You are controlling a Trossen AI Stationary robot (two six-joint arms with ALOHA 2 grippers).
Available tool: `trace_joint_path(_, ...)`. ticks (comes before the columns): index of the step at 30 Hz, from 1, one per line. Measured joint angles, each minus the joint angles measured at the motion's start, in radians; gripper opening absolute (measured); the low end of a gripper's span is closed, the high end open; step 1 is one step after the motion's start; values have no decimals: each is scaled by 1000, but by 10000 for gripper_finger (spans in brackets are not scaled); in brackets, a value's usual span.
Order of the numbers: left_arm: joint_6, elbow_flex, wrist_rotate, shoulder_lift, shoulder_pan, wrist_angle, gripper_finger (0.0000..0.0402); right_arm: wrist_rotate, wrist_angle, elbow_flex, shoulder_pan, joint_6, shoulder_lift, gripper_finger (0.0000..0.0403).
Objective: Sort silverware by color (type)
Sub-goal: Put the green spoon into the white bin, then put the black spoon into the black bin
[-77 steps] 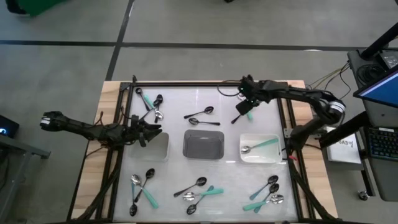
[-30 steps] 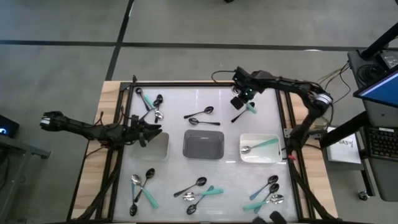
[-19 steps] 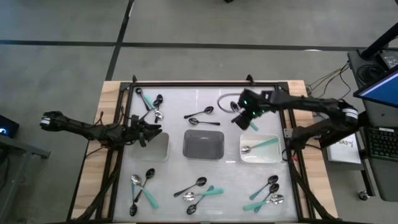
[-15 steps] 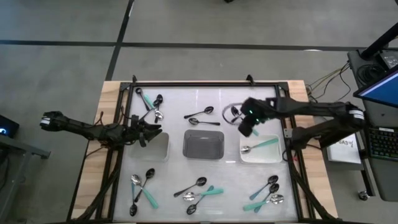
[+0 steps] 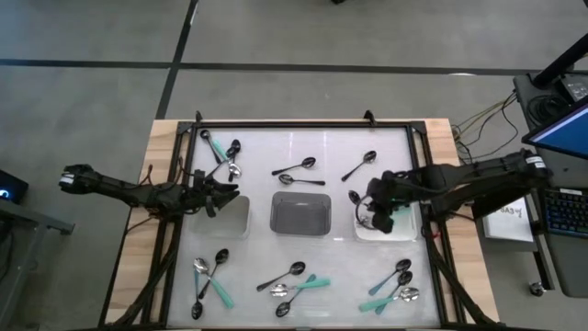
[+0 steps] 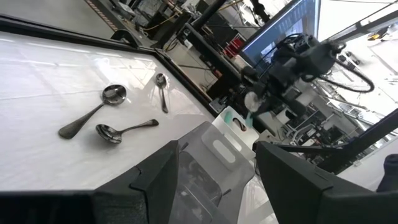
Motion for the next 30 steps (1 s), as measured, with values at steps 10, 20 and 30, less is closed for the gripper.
trace_joint_path(10, 0, 0, 0, 0, 0, 0, 198, -58, -82, -11, 105, 49, 40, 29)
trace_joint_path(20, 0, 0, 0, 0, 0, 0, 198, -68, -82, -16, 122, 120, 42, 97)
trace_joint_path(30, 0, 0, 0, 0, 0, 0, 198, 92, 3, 28, 108, 62, 61, 133)
